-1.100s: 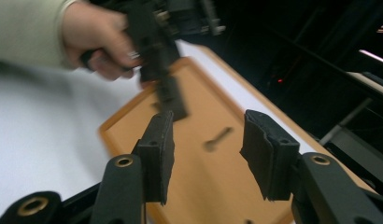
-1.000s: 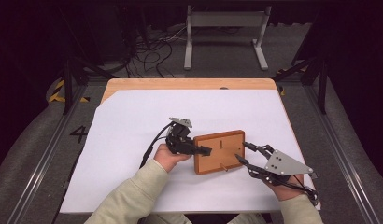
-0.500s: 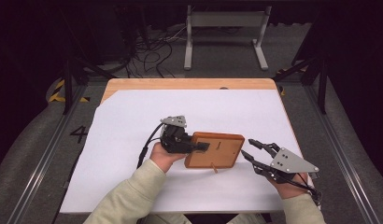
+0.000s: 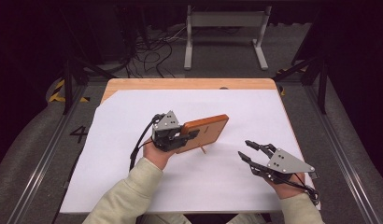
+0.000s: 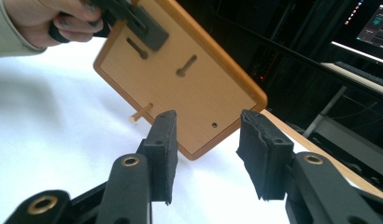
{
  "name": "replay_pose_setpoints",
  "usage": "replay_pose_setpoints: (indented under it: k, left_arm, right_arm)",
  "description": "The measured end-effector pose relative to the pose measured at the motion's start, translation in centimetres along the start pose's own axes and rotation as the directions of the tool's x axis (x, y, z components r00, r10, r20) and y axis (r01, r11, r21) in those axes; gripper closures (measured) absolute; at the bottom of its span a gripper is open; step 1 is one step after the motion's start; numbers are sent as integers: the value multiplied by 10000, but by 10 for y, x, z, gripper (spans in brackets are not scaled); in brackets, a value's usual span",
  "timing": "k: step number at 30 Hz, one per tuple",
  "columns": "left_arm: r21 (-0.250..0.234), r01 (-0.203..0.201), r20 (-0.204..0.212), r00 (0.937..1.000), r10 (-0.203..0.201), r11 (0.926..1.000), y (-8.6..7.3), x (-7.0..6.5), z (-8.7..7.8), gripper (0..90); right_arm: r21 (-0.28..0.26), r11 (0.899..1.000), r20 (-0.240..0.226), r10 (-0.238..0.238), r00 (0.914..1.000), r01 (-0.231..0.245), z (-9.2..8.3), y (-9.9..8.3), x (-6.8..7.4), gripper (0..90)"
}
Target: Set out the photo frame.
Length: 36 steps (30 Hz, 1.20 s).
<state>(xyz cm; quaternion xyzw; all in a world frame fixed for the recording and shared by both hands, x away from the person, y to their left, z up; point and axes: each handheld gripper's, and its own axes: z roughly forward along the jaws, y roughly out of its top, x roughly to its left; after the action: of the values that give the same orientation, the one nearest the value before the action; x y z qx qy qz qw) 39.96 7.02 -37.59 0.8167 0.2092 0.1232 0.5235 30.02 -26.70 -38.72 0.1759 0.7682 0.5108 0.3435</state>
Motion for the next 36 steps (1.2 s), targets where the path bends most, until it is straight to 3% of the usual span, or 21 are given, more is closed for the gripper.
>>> replay_pose_setpoints:
  k: [5,9,11,13,16,18,22,24,30,36]
  left_arm:
    - [99,66,-19,10000,-66,9999,-9,4,3,751]
    - [663,-474,-186,9986,487,9967,-9,-6,2,748]
    - [977,-519,-217,9983,542,9939,-10,-10,1,742]
    - [1554,-239,-139,9996,264,9876,-12,-10,-2,735]
    - [1795,97,1,10000,-99,9837,-16,-6,-4,723]
    - [2188,373,325,9984,-455,9751,-22,-2,-5,712]
    - [2892,377,587,9966,-570,9565,-31,-1,-5,690]
    - [2831,614,788,9931,-870,9571,-33,1,-7,693]
    - [2908,304,1122,9915,-657,9563,-33,-3,-7,632]
    - [3069,262,1907,9777,-884,9514,-35,-10,-11,512]
  right_arm:
    - [2,10000,-18,-49,10000,49,1,0,0,567]
    - [-38,10000,-13,6,10000,-6,1,0,-2,549]
    - [-61,10000,6,-44,10000,44,3,0,-2,543]
    - [-87,9999,-9,-65,10000,65,3,0,-2,535]
    - [-149,9999,-41,-40,10000,40,5,1,-2,529]
    - [-210,9998,-96,53,9999,-55,6,2,-3,522]
    - [-257,9997,-178,44,9998,-48,10,2,-4,521]
    - [-223,9997,-225,70,9997,-75,12,1,-4,519]
    - [-287,9995,-281,91,9996,-99,15,2,-4,508]
    - [-306,9994,-289,139,9995,-148,15,2,-5,496]
